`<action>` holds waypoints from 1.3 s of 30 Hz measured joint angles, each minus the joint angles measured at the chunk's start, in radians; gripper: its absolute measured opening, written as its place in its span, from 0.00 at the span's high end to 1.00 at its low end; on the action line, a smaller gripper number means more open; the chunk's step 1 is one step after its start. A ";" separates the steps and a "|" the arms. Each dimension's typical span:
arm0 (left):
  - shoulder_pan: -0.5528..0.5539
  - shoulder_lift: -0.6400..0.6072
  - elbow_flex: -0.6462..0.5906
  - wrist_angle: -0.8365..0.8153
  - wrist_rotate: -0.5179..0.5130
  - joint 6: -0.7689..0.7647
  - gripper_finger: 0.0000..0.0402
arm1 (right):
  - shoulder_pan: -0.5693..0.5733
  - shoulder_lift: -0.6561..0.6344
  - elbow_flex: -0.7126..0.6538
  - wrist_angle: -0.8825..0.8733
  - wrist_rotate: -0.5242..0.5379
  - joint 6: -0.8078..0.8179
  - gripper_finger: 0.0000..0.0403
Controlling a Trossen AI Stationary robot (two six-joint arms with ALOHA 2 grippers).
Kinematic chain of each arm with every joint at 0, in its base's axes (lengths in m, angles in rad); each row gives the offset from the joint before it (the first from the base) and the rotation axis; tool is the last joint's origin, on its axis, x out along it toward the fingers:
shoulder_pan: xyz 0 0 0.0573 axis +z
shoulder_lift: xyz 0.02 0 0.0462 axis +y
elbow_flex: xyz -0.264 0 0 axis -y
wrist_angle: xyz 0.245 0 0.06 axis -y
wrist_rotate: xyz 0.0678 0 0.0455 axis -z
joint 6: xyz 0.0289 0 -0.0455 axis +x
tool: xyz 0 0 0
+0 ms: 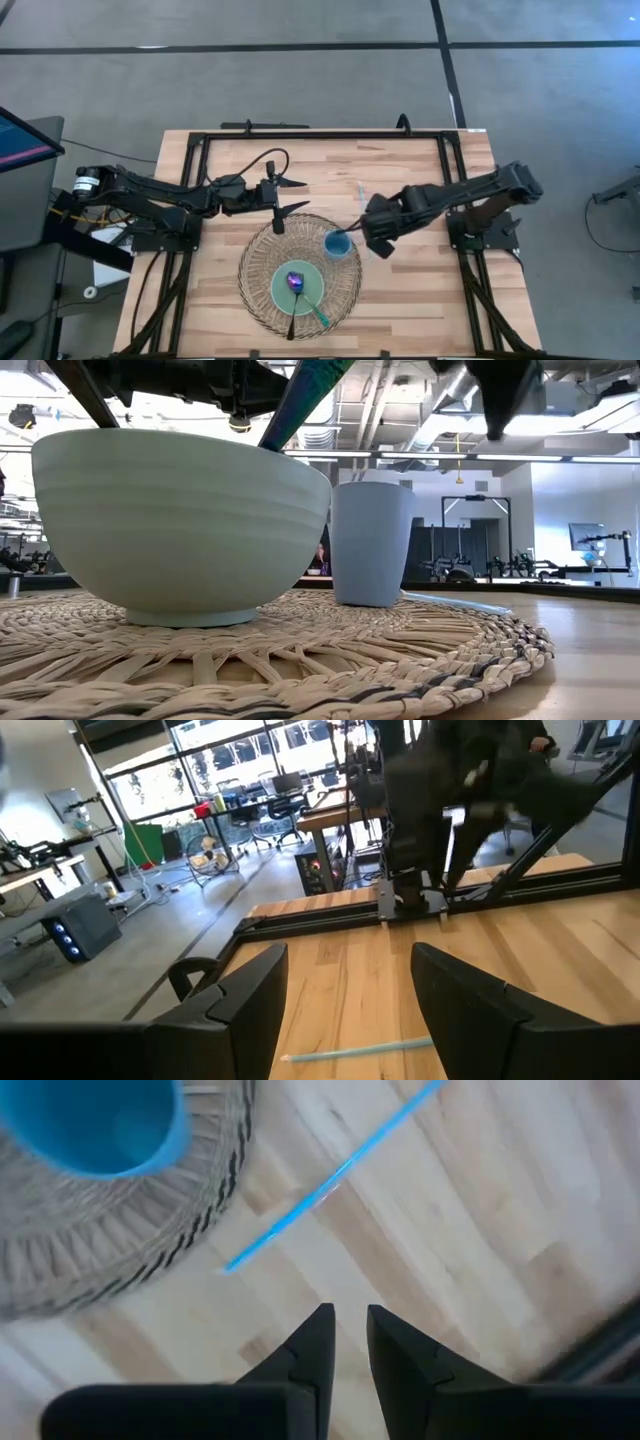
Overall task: Pick & Place Utensil
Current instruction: Put the blue straw into the blue cup to the top right of the green bowl
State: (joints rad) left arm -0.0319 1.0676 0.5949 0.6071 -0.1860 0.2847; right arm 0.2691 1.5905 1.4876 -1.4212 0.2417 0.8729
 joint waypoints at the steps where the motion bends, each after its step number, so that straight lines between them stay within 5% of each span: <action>1: 0.000 0.000 0.000 0.000 0.000 -0.001 0.47 | 0.000 -0.024 -0.060 0.053 -0.003 0.026 0.86; 8: 0.000 0.000 0.000 0.000 0.000 -0.001 0.47 | 0.014 -0.107 -0.403 0.473 -0.034 0.144 0.86; 14: 0.000 0.000 0.000 0.000 0.000 -0.001 0.47 | 0.048 -0.068 -0.528 0.691 -0.034 0.218 0.86; 31: 0.000 0.000 0.000 0.000 0.000 -0.002 0.47 | 0.053 -0.139 -0.528 0.618 -0.025 0.192 0.86; 39: 0.000 0.000 0.000 0.000 0.000 -0.002 0.47 | -0.024 -0.357 -0.527 0.521 0.205 0.087 0.86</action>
State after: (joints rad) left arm -0.0319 1.0676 0.5949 0.6074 -0.1860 0.2829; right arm 0.2456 1.2332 0.9604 -0.9001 0.4472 0.9604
